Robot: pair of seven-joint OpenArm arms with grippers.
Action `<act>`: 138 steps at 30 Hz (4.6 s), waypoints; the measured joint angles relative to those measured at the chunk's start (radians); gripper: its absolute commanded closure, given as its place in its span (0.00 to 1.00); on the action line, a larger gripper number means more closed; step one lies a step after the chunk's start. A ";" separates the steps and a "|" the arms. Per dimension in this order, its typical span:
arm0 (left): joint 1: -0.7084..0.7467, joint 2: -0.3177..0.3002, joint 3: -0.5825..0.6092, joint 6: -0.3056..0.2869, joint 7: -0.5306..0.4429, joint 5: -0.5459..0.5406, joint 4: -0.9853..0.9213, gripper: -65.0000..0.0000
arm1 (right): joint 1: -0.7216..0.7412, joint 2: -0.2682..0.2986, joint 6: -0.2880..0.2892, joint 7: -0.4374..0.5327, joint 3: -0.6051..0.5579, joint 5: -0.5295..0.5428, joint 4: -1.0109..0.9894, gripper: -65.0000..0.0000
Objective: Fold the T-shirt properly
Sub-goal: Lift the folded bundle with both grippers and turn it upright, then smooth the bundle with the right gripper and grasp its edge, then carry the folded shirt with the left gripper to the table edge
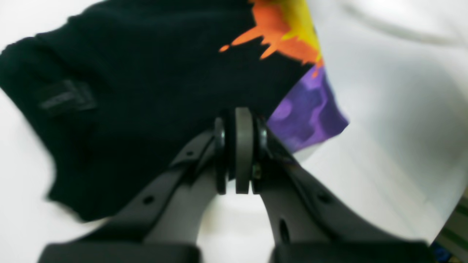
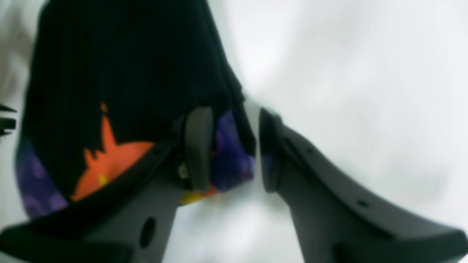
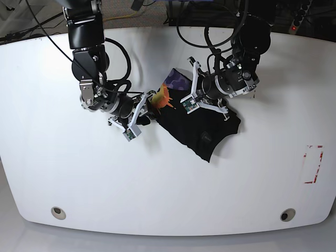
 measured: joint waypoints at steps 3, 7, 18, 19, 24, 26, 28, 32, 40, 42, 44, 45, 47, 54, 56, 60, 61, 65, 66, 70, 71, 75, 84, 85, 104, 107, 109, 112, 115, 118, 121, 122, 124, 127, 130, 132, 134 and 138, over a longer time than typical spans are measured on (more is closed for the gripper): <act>-0.011 0.007 0.001 0.000 -0.003 0.000 -0.097 0.98 | -0.016 0.004 0.000 0.005 -0.014 0.000 0.000 0.69; -0.028 0.001 -0.039 -0.005 -0.005 -0.023 -0.174 0.98 | -0.064 0.003 0.000 0.014 -0.023 0.003 0.031 0.69; -0.051 -0.150 -0.181 0.003 0.003 0.003 -0.188 0.98 | -0.184 0.002 -0.011 0.002 -0.074 -0.001 0.192 0.69; -0.056 -0.155 -0.187 0.003 0.003 0.000 -0.188 0.98 | -0.185 0.004 -0.010 -0.004 -0.096 -0.001 0.197 0.69; -0.063 -0.173 -0.246 0.003 0.002 -0.002 -0.146 0.97 | -0.190 -0.018 0.000 -0.025 -0.212 0.014 0.223 0.69; -0.058 -0.177 -0.256 0.003 0.010 0.001 -0.095 0.97 | -0.192 -0.035 -0.003 -0.034 -0.225 0.006 0.241 0.69; -0.059 -0.174 -0.256 0.003 0.021 0.000 -0.042 0.97 | -0.191 -0.042 -0.002 -0.035 -0.217 0.012 0.259 0.69; -0.063 -0.138 -0.252 0.000 0.078 -0.001 0.021 0.97 | -0.164 -0.038 -0.002 -0.092 -0.149 0.011 0.277 0.69; -0.008 -0.053 -0.251 0.000 0.090 -0.003 0.022 0.97 | -0.059 -0.030 0.040 -0.166 -0.040 0.004 0.278 0.69; 0.013 -0.045 -0.253 0.000 0.097 0.000 0.021 0.97 | -0.031 -0.037 0.058 -0.175 -0.040 0.005 0.278 0.69; 0.041 -0.042 -0.255 0.000 0.097 0.000 0.019 0.97 | 0.000 -0.055 0.064 -0.185 -0.043 0.012 0.278 0.69; 0.049 -0.042 -0.256 0.000 0.093 0.000 0.018 0.97 | 0.011 -0.065 0.071 -0.193 -0.043 0.011 0.276 0.69; 0.066 -0.042 -0.257 0.000 0.079 0.002 0.017 0.97 | 0.044 -0.099 0.068 -0.194 -0.039 0.011 0.252 0.69; 0.119 -0.041 -0.258 0.000 0.009 0.000 0.002 0.97 | 0.157 -0.153 0.071 -0.139 -0.048 0.000 0.001 0.69; 0.114 -0.040 -0.258 0.000 0.005 0.000 -0.018 0.97 | 0.193 -0.151 0.064 -0.084 -0.046 -0.002 -0.082 0.69; 0.115 -0.040 -0.259 0.001 -0.002 -0.001 -0.033 0.97 | 0.256 -0.141 0.055 0.030 -0.044 -0.010 -0.286 0.69; 0.114 -0.040 -0.258 0.002 -0.002 -0.001 -0.033 0.97 | 0.278 -0.135 0.064 0.084 -0.045 -0.006 -0.351 0.69; 0.114 -0.027 -0.260 0.003 -0.001 -0.003 -0.033 0.97 | 0.335 -0.113 0.063 0.236 -0.075 -0.002 -0.544 0.69; 0.114 -0.026 -0.260 0.003 0.000 -0.003 -0.033 0.97 | 0.351 -0.103 0.063 0.262 -0.092 0.004 -0.576 0.69; 0.118 -0.012 -0.257 0.003 0.006 -0.001 0.006 0.97 | 0.374 -0.082 0.060 0.271 -0.126 0.011 -0.602 0.69; 0.116 -0.013 -0.257 0.003 0.006 -0.002 0.022 0.97 | 0.376 -0.080 0.059 0.263 -0.124 0.012 -0.600 0.69; 0.108 0.011 -0.265 0.003 0.014 0.003 0.070 0.87 | 0.360 -0.052 0.057 0.173 -0.126 0.002 -0.471 0.69; 0.034 0.093 -0.267 0.177 0.016 0.003 0.084 0.44 | 0.282 -0.035 0.056 -0.003 -0.024 0.011 -0.145 0.69; 0.017 0.101 -0.254 0.221 0.016 0.009 0.084 0.41 | 0.270 -0.035 0.061 -0.020 -0.002 0.008 -0.121 0.69; -0.029 0.146 -0.083 0.586 -0.324 0.000 -0.345 0.28 | 0.132 0.007 0.064 -0.093 0.196 0.011 -0.005 0.69; -0.026 0.106 -0.082 0.574 -0.374 -0.023 -0.370 0.28 | 0.107 0.010 0.063 -0.094 0.209 0.011 0.033 0.69; -0.008 0.072 -0.083 0.556 -0.378 -0.038 -0.371 0.28 | 0.099 0.008 0.063 -0.097 0.209 0.006 0.065 0.69; 0.025 0.014 -0.131 0.540 -0.390 -0.049 -0.351 0.28 | 0.085 0.007 0.064 -0.090 0.207 0.015 0.115 0.69; 0.065 -0.055 -0.224 0.534 -0.411 -0.056 -0.335 0.28 | 0.077 0.007 0.064 -0.091 0.209 0.007 0.135 0.69; 0.090 -0.118 -0.325 0.441 -0.410 -0.080 -0.336 0.28 | 0.065 0.007 0.063 -0.092 0.209 0.008 0.135 0.69; 0.120 -0.169 -0.482 0.347 -0.406 -0.088 -0.343 0.28 | 0.053 0.007 0.063 -0.093 0.209 0.008 0.137 0.69; 0.126 -0.191 -0.525 0.313 -0.395 -0.087 -0.349 0.28 | 0.049 0.007 0.063 -0.091 0.209 0.012 0.137 0.69; 0.131 -0.238 -0.575 0.272 -0.387 -0.085 -0.371 0.28 | 0.036 0.009 0.063 -0.092 0.209 0.011 0.138 0.69; 0.124 -0.336 -0.645 0.248 -0.385 -0.086 -0.462 0.28 | 0.013 0.008 0.063 -0.097 0.208 0.000 0.158 0.69; 0.085 -0.433 -0.679 0.249 -0.384 -0.071 -0.569 0.28 | -0.014 0.009 0.063 -0.094 0.207 0.002 0.196 0.69; 0.051 -0.484 -0.679 0.231 -0.371 -0.040 -0.639 0.28 | -0.024 0.008 0.063 -0.097 0.207 -0.002 0.215 0.69; 0.020 -0.533 -0.674 0.201 -0.381 -0.025 -0.708 0.28 | -0.035 0.009 0.063 -0.093 0.206 -0.004 0.240 0.69; -0.006 -0.590 -0.673 0.131 -0.439 -0.025 -0.793 0.29 | -0.054 0.008 0.064 -0.095 0.202 -0.004 0.275 0.69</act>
